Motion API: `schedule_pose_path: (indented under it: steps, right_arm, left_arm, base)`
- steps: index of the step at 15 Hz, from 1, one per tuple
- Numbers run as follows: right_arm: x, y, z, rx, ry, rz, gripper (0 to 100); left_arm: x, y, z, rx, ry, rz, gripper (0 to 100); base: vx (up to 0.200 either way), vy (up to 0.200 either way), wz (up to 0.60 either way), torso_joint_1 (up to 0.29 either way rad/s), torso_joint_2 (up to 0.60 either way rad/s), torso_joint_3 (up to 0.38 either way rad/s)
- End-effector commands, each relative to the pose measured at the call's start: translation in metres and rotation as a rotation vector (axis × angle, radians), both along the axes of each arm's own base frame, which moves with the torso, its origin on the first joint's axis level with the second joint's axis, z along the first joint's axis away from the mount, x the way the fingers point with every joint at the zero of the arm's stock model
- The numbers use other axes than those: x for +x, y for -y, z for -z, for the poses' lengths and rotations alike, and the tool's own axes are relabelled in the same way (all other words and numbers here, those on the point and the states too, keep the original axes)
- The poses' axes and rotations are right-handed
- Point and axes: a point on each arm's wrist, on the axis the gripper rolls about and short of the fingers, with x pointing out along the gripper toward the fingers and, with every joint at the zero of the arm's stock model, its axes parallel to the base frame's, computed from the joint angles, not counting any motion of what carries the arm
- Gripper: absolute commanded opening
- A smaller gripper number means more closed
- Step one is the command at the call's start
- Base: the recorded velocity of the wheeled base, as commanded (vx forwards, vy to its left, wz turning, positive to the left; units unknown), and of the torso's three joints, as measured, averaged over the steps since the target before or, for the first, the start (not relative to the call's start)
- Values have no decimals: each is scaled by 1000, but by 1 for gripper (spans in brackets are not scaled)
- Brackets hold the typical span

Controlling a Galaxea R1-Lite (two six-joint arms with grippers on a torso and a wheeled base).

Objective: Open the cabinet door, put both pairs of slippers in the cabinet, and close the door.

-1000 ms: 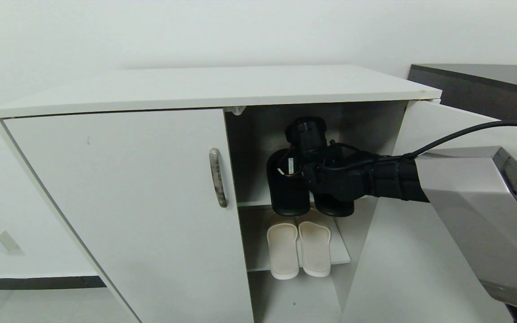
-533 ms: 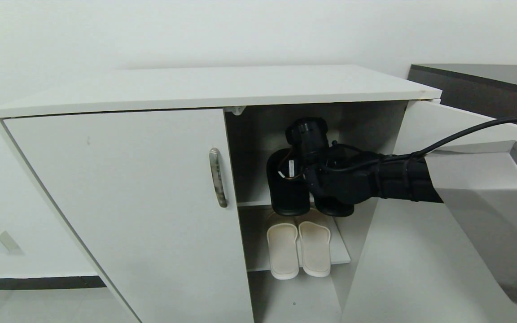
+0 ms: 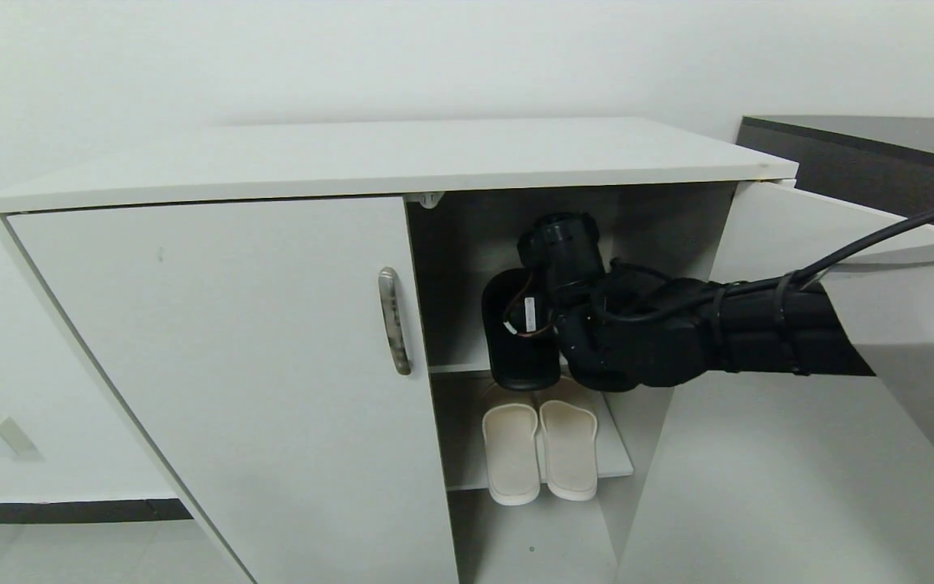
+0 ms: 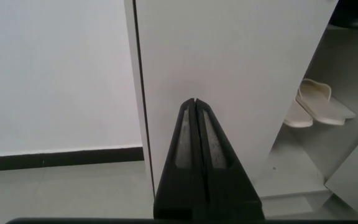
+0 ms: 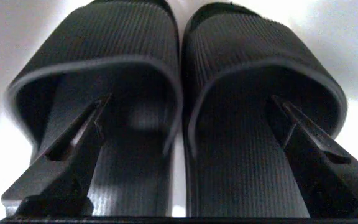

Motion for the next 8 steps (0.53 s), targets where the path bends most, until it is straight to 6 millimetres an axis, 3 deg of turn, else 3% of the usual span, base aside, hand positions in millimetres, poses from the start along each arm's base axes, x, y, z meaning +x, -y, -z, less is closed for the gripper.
schedule_pose_path:
  steps: [1, 8]
  right_arm:
    - [-18, 4, -13, 12, 13, -20, 100]
    - [-84, 16, -17, 26, 24, -116, 100]
  left_arm:
    - [0, 0, 0, 5, -3, 3, 0]
    - [0, 0, 0, 9, -2, 8, 0]
  base:
    - [0, 0, 0, 0, 0, 0]
    - [0, 0, 0, 0, 0, 0]
